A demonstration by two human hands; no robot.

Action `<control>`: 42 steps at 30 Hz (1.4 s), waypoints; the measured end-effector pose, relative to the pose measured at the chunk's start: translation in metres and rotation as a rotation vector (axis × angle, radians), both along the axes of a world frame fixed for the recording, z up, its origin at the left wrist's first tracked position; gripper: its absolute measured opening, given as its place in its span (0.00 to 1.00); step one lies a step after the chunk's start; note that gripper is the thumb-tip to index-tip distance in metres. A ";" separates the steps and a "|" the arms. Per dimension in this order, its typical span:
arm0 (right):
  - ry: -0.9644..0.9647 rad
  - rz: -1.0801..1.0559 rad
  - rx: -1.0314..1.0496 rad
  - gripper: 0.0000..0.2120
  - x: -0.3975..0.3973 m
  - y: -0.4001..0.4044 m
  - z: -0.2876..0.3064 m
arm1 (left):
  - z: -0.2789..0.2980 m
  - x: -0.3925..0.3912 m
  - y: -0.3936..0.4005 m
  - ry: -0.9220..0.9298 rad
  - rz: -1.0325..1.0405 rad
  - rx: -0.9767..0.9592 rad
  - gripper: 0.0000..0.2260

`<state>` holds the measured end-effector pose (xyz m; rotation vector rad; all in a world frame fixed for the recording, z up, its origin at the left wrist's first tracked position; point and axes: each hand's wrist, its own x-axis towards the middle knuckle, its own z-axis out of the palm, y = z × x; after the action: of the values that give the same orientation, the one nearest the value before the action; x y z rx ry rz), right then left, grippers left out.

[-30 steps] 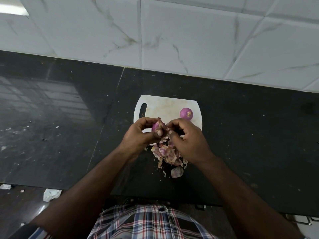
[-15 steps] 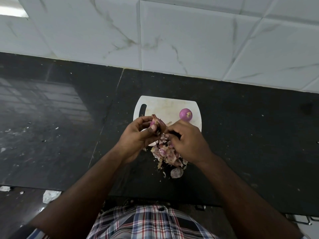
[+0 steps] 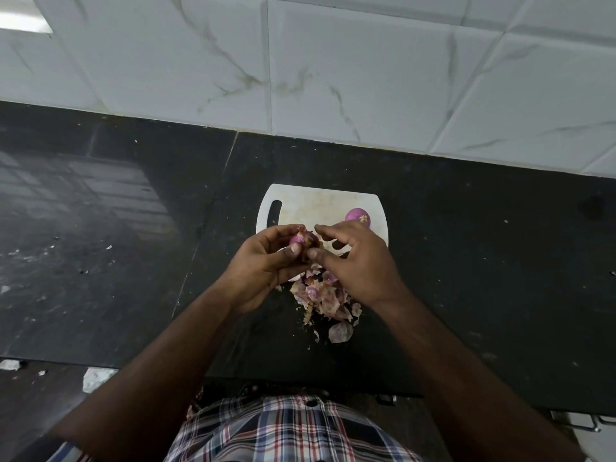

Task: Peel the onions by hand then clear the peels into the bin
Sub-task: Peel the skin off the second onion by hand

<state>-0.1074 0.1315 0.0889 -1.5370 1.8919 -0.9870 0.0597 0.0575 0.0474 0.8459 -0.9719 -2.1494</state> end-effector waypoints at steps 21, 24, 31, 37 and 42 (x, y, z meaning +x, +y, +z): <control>-0.034 -0.092 -0.168 0.13 0.017 -0.004 -0.016 | 0.002 -0.006 0.007 0.016 0.088 -0.012 0.15; -0.014 -0.105 -0.199 0.11 0.018 -0.004 -0.019 | 0.004 -0.008 0.009 0.009 0.095 -0.013 0.16; 0.002 -0.110 -0.246 0.05 0.017 -0.005 -0.022 | 0.005 -0.009 0.008 -0.007 0.107 -0.033 0.16; -0.018 -0.125 -0.184 0.10 0.012 -0.004 -0.011 | 0.005 -0.008 0.007 -0.021 0.113 -0.047 0.19; 0.049 -0.196 -0.168 0.06 0.016 -0.003 -0.011 | 0.002 -0.009 0.009 -0.060 0.096 -0.077 0.18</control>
<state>-0.0917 0.1284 0.0784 -1.5003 2.0705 -1.2317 0.0512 0.0660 0.0497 0.9051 -1.0169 -2.0027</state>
